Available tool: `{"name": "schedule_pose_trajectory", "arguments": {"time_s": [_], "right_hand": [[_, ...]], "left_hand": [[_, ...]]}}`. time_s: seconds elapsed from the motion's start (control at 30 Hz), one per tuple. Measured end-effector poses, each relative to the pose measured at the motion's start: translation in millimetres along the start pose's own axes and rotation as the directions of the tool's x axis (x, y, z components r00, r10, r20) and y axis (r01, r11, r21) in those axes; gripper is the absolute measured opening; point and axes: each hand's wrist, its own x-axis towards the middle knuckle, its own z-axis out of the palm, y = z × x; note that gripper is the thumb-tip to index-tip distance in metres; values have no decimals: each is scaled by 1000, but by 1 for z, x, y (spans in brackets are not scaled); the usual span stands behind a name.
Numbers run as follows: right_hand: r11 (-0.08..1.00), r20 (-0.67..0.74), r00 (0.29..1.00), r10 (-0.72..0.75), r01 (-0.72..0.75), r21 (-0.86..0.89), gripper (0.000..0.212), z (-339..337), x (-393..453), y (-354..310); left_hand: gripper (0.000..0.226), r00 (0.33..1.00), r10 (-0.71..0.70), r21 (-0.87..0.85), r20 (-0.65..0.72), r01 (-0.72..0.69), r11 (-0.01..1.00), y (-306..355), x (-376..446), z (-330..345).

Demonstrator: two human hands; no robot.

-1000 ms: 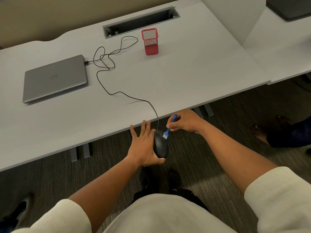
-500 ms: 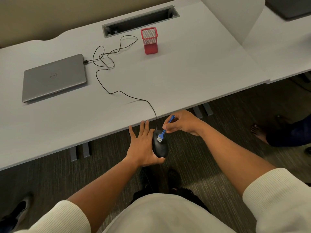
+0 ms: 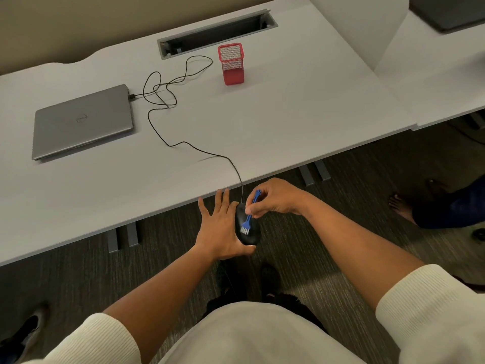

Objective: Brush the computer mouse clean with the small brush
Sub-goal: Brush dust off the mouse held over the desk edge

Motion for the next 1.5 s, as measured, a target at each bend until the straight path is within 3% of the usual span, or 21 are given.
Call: {"name": "schedule_pose_trajectory", "arguments": {"time_s": [0.07,0.17,0.27,0.37,0.47,0.7,0.8,0.9,1.07,1.13,1.3,1.4,1.5], "right_hand": [[999,-3,1000,6,-6,-49,10,4,0,3],[996,-158,987,-25,10,-93,6,1,-2,8],[999,-242,969,-42,37,-23,5,-8,-6,11],[994,-132,991,-14,29,110,8,-8,-9,11],[995,11,999,30,-31,96,14,-3,-10,14],[996,-193,979,71,-59,67,8,-10,-17,29],[981,-89,992,91,-73,181,12,-13,-18,26],[979,7,996,94,-93,182,16,-7,-17,22],[994,-197,976,90,-101,-45,6,-4,-13,27],[997,-226,971,79,-80,5,6,-7,-13,28],[983,-109,993,40,-19,184,9,-4,-11,16],[996,-125,991,49,-39,84,7,1,-7,13],[995,-292,956,35,-60,-78,6,-1,-3,15]], "left_hand": [[131,1000,-3,3,4,3,1000,0,0,0],[129,1000,-5,-31,-15,5,1000,-1,-2,-1],[130,999,-8,-53,-40,5,999,-3,-6,1],[133,999,-11,-76,-43,7,997,-3,-8,4],[133,999,-15,-93,-50,11,996,-3,-9,5],[130,997,-22,-103,-79,14,995,-7,-11,10],[129,995,-20,-114,-96,9,993,-7,-12,13],[130,995,-22,-134,-96,9,991,-5,-11,14],[131,994,-40,-141,-98,26,990,-9,-13,18],[132,994,-50,-150,-101,35,988,-12,-14,20],[132,993,-59,-181,-101,40,983,-11,-15,21],[130,992,-61,-212,-114,36,977,-11,-15,20],[130,992,-68,-209,-106,44,977,-12,-17,18]]}}
